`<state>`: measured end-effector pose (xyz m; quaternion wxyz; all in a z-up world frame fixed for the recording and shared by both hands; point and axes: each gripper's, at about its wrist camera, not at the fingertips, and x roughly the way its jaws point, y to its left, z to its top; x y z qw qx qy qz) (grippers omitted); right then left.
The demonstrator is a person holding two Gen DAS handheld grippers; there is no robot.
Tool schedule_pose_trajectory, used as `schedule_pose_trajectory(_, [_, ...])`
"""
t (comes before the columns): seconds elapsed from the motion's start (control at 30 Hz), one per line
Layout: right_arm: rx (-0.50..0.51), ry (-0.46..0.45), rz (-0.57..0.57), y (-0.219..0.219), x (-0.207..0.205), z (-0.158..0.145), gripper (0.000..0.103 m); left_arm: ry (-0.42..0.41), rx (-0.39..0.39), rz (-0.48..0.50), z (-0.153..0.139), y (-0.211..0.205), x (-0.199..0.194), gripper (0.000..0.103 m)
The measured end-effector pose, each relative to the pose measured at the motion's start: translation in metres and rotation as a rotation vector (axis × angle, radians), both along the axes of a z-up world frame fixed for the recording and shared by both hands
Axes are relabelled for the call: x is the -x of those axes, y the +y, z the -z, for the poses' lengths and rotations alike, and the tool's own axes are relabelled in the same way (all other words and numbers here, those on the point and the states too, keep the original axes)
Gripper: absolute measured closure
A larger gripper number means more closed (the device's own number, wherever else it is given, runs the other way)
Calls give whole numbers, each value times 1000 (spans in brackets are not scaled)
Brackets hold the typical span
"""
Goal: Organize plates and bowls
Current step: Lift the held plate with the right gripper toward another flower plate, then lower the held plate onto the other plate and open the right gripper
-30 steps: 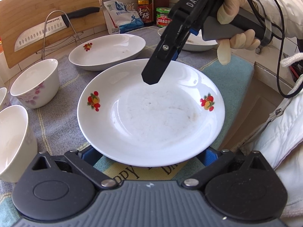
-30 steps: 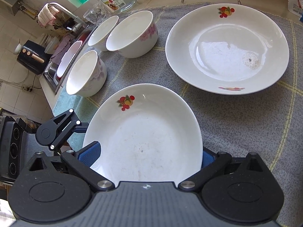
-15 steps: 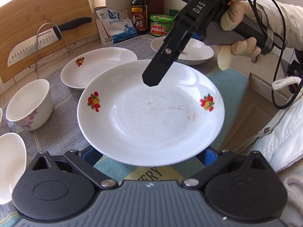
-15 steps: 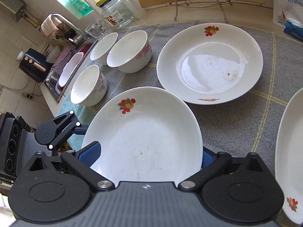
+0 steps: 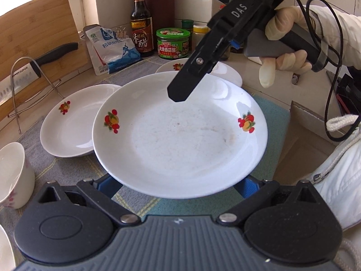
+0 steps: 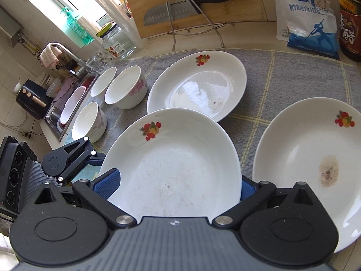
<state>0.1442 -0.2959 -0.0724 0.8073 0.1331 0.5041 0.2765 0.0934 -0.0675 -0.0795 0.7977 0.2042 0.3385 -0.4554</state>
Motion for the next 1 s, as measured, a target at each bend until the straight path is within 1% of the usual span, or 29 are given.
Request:
schedule_pose_trajectory(0.5, [11,-29,82,-80,3,0,0,-2,16,48,7,-74,-12,2])
schedule_pose_trajectory(0.73, [4,-31,109,-106,-2,6,0,10,17,44,13,-93,-21,2])
schedule_pose_trajectory(1.0, [-15,-35,137,-123,-8,13,0,12,4,49,17,-110,-30,2])
